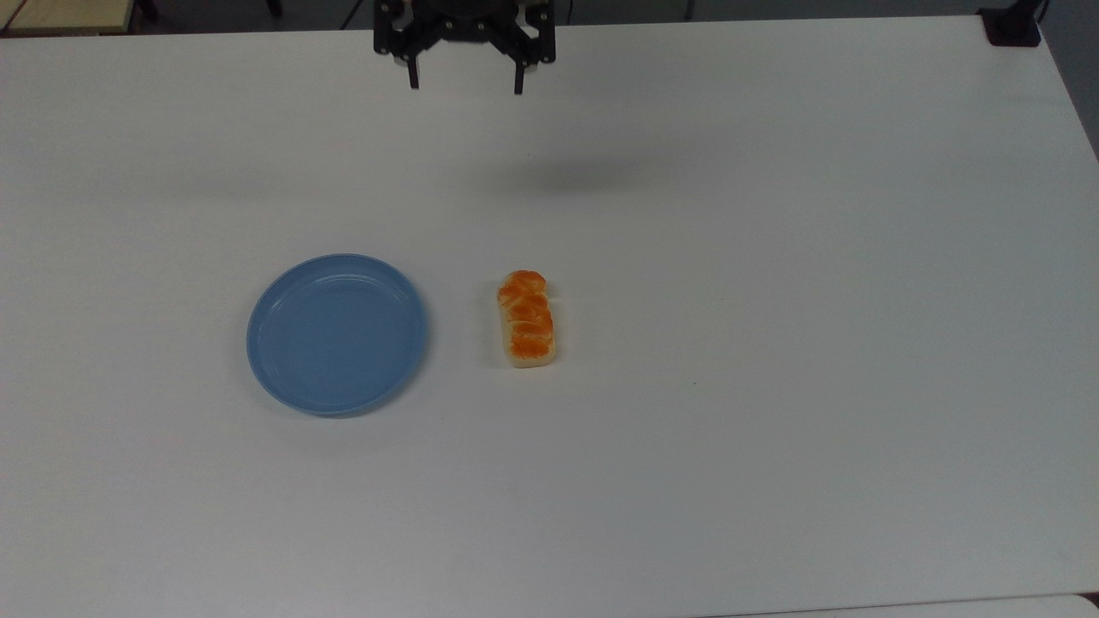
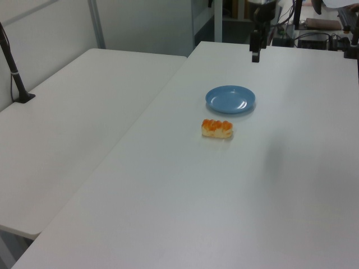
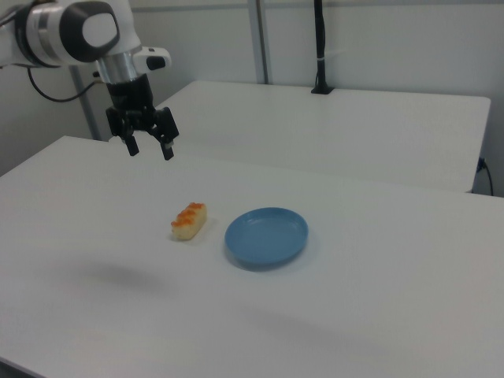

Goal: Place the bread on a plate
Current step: 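Lower the open gripper over the orange-glazed bread roll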

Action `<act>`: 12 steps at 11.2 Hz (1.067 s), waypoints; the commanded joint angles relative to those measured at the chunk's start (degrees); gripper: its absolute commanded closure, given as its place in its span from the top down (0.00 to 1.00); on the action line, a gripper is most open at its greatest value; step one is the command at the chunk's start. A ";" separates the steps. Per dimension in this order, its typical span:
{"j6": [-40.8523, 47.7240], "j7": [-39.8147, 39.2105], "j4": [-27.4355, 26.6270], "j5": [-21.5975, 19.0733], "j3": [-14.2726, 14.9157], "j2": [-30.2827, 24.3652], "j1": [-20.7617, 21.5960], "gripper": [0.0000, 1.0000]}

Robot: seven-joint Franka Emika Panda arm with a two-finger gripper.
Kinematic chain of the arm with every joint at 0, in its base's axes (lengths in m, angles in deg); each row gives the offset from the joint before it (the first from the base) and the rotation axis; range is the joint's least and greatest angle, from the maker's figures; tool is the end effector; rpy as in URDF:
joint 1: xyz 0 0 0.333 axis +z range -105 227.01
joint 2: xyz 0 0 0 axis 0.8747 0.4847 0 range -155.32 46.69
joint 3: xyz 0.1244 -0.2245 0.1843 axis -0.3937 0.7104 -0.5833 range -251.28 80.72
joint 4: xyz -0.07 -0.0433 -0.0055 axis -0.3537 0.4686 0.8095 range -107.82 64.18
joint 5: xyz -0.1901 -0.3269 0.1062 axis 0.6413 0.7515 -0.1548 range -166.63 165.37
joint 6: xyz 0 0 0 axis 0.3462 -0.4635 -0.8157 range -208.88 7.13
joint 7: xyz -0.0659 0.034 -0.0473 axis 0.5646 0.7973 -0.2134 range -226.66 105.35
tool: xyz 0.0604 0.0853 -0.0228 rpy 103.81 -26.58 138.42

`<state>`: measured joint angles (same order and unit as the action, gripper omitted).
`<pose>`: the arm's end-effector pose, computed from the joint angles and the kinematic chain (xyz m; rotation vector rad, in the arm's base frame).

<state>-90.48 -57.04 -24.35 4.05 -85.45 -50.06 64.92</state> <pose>0.5836 0.0336 0.5716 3.0605 0.0271 0.0035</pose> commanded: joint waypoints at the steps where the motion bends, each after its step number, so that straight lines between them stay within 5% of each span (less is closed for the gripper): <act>1: -6.21 -0.27 -0.73 -1.25 0.87 4.08 1.62 1.00; 6: -20.70 -0.27 -0.64 -0.90 1.67 15.58 3.47 1.00; 12: -26.00 0.43 1.99 -0.55 1.05 25.97 4.60 1.00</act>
<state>-115.34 -57.02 -23.81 4.05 -85.00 -26.58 67.74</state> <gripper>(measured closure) 0.000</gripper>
